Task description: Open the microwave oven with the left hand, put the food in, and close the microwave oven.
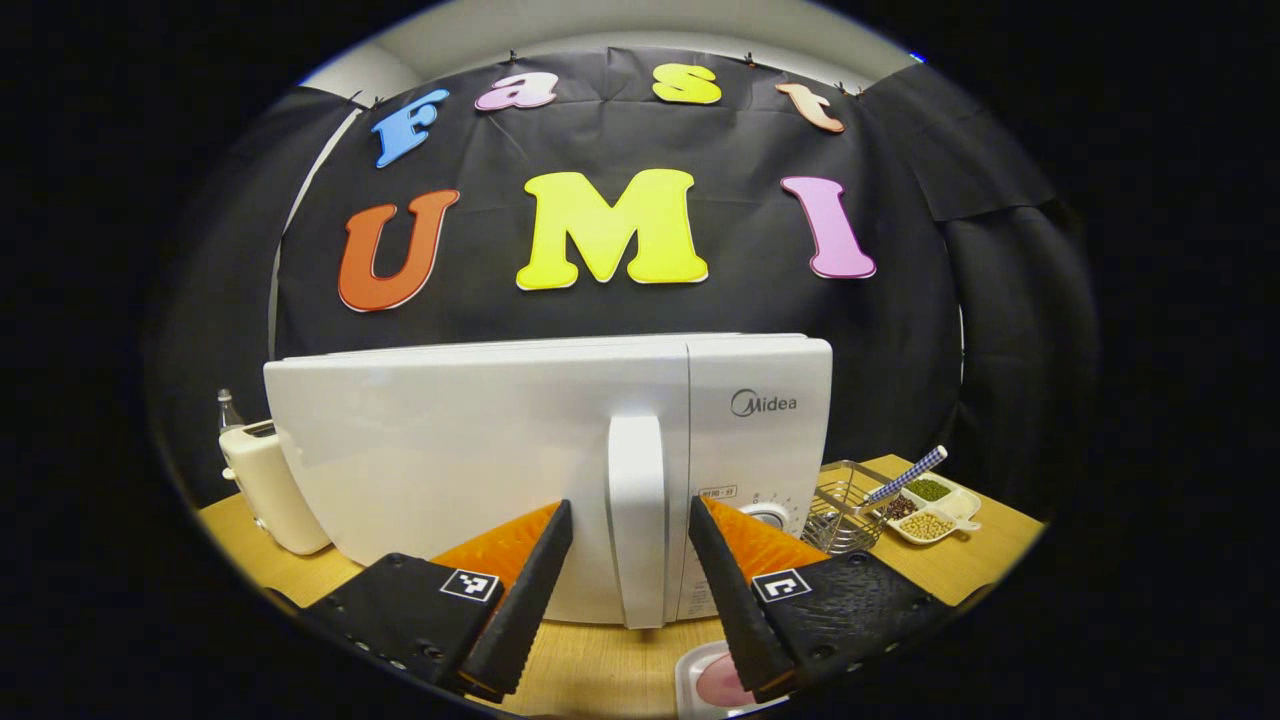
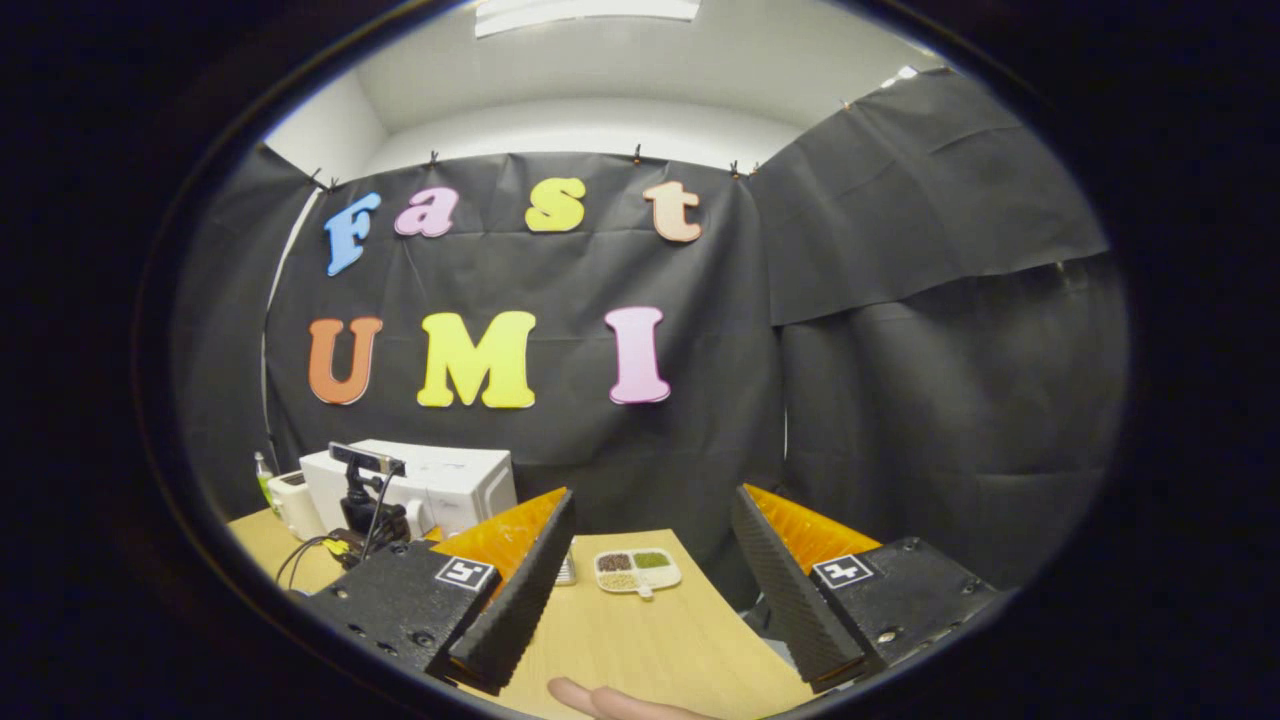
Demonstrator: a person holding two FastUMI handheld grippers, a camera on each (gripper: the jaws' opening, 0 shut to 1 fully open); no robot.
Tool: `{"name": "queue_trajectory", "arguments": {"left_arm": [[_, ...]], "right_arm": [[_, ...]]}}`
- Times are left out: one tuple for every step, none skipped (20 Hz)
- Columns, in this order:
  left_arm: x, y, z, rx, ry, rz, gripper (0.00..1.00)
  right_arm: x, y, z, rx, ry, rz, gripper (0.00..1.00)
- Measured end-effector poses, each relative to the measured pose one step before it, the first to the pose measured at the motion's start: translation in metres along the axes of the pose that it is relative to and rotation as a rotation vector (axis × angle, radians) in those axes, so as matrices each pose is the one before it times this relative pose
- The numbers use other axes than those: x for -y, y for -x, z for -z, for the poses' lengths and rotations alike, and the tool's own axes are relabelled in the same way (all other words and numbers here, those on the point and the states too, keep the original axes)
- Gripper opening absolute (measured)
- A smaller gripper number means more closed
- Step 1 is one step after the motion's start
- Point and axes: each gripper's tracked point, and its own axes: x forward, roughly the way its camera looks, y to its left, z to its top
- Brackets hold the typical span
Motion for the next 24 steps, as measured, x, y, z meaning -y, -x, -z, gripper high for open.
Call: {"name": "queue_trajectory", "arguments": {"left_arm": [[0.00149, -0.00111, 0.00022, 0.00137, -0.00246, 0.01055, 0.71], [0.00172, 0.00282, 0.0025, -0.00799, -0.00266, 0.00239, 0.52], [-0.00003, 0.00396, -0.00163, 0.0043, -0.00447, 0.00182, 0.32], [-0.00056, -0.00223, 0.00206, -0.00125, -0.0045, -0.00488, 0.39], [-0.00069, -0.00103, -0.00106, 0.00069, -0.00228, -0.00239, 0.28], [0.00088, -0.00026, 0.00108, -0.00259, 0.01211, 0.00065, 0.28], [0.00034, -0.0021, 0.00065, -0.00468, 0.01809, 0.00434, 0.2], [0.00052, 0.0006, 0.00067, -0.00879, 0.01901, 0.00586, 0.2], [0.00083, 0.00076, 0.0018, -0.01349, 0.02401, 0.00696, 0.2], [-0.00016, 0.00211, -0.00007, -0.0063, 0.01509, 0.00412, 0.2], [0.00105, 0.00892, -0.00089, -0.00607, 0.01065, 0.00172, 0.2], [-0.00077, -0.00696, 0.00129, -0.00114, -0.01207, 0.00452, 0.1], [0.00032, -0.00034, 0.00046, -0.00124, -0.00463, 0.0002, 0.1], [-0.00016, -0.00061, 0.00039, -0.00313, -0.00245, 0.00081, 0.1], [-0.00022, 0.00124, 0.00026, -0.00296, 0.00278, 0.00116, 0.1], [0.0005, 0.00647, 0.00304, -0.01725, 0.01455, -0.00412, 0.1], [-0.00106, 0.00951, -0.00252, 0.01438, -0.00733, -0.00187, 0.1], [-0.00146, 0.00683, 0.0028, 0.0063, -0.02075, 0.00718, 0.1], [-0.00097, 0.01075, 0.00071, 0.00888, -0.00848, 0.01923, 0.1], [-0.00111, 0.01022, 0.00012, 0.00659, 0.018, 0.02364, 0.1], [-0.00201, 0.01282, 0.00352, -0.00222, 0.02376, 0.02434, 0.09], [-0.00249, 0.01418, 0.00162, 0.00925, -0.003, 0.01979, 0.09], [-0.00389, 0.01443, 0.00119, 0.00218, -0.02681, 0.01063, 0.09], [-0.00424, 0.01435, -0.0005, 0.00728, -0.02012, 0.00687, 0.09]], "right_arm": [[-0.00076, -0.00118, 0.00237, -0.00566, -0.00011, -0.00279, 0.92], [0.0006, 0.00008, 0.00283, -0.00402, 0.00074, -0.0007, 1.0], [0.0, -0.00023, 0.00121, -0.00101, 0.00079, 0.00064, 1.0], [0.00012, -0.00174, 0.00127, -0.00156, 0.00159, 0.00159, 1.0], [0.00061, -0.00043, 0.00098, -0.0023, 0.001, 0.00099, 1.0], [-0.00094, -0.00077, 0.00085, -0.00231, -0.00168, -0.00072, 1.0], [-0.00065, -0.00019, 0.00056, -0.00237, -0.00226, -0.00145, 0.92], [-0.00045, 0.00004, 0.00072, -0.00094, -0.00138, -0.00122, 1.0], [-0.00049, -0.00042, -0.00055, 0.00125, -0.00116, -0.0015, 1.0], [0.00035, -0.00027, 0.00038, 0.00118, -0.00097, -0.0003, 1.0], [0.00037, -0.00019, -0.00052, 0.00079, -0.00099, 0.00108, 0.92], [-0.00015, 0.00029, 0.0005, 0.00133, -0.00152, -0.00043, 1.0], [-0.00041, -0.00027, 0.00039, 0.0004, -0.00152, -0.00141, 1.0], [-0.00009, 0.00015, 0.00084, 0.00017, -0.002, -0.00046, 1.0], [-0.0004, -0.00057, 0.0019, -0.00313, 0.00041, -0.00161, 1.0], [-0.00019, 0.00016, 0.00385, -0.00602, 0.00239, -0.00117, 1.0], [0.00033, -0.00004, 0.00214, -0.00431, 0.00363, -0.00131, 1.0], [0.00044, 0.00036, 0.00102, -0.00191, 0.00405, 0.00037, 1.0], [0.00027, -0.0009, 0.00125, -0.00359, 0.00486, 0.00252, 1.0], [-0.00006, 0.00054, 0.0023, -0.00441, 0.00421, 0.00022, 1.0], [-0.00071, 0.0003, 0.00082, -0.00189, -0.00013, -0.00326, 1.0], [-0.00111, 0.00161, 0.00174, -0.00343, -0.00185, -0.00245, 0.92], [-0.00225, 0.00107, 0.00013, -0.00485, -0.00132, -0.0022, 1.0], [-0.00157, 0.00124, 0.00159, -0.00491, -0.0008, -0.00211, 0.92]]}}
